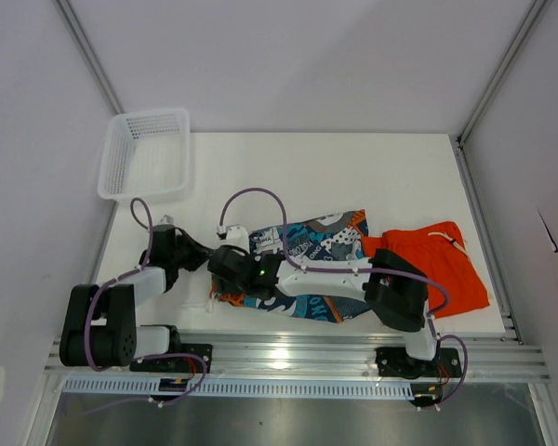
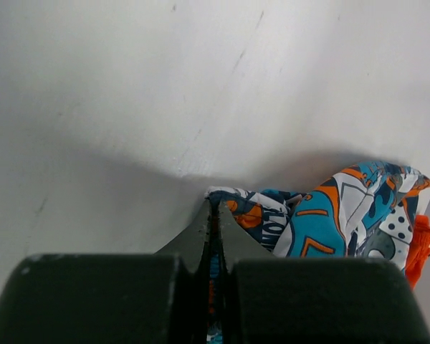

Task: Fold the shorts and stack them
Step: Fold the shorts

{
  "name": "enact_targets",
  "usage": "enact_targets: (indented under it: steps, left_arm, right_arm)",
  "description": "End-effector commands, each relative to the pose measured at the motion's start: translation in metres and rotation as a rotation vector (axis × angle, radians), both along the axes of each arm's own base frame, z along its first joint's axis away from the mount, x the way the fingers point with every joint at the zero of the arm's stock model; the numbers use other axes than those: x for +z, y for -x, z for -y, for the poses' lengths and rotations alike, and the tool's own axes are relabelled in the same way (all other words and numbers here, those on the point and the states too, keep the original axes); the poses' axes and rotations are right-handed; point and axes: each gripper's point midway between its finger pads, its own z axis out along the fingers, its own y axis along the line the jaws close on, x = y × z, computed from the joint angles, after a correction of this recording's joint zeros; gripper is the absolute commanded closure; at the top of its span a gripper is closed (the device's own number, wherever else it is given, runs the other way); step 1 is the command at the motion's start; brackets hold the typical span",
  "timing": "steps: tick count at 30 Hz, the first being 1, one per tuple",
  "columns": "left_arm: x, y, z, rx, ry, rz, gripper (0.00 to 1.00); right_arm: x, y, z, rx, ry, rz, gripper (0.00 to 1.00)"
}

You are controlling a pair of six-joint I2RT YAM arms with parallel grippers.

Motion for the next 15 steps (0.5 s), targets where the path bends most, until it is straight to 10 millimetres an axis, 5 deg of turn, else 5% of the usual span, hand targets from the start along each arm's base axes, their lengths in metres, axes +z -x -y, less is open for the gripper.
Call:
enact_targets:
  steps: [1, 5, 12, 15]
  left_arm:
    - [0.012, -0.010, -0.008, 0.018, 0.009, 0.047, 0.97]
    - [0.019, -0.010, -0.013, 0.022, 0.031, 0.055, 0.75]
    - [0.026, -0.004, -0.018, 0.015, 0.044, 0.053, 0.42]
    - [0.028, 0.002, -0.021, 0.021, 0.053, 0.058, 0.36]
  right_arm:
    - [0.055, -0.013, 0.000, -0.023, -0.112, 0.097, 0.37]
    - [0.058, -0.021, 0.008, -0.034, -0.135, 0.096, 0.43]
    - [0.039, -0.042, 0.003, -0.016, -0.174, 0.058, 0.92]
    - [0.036, -0.052, -0.001, -0.012, -0.197, 0.046, 0.98]
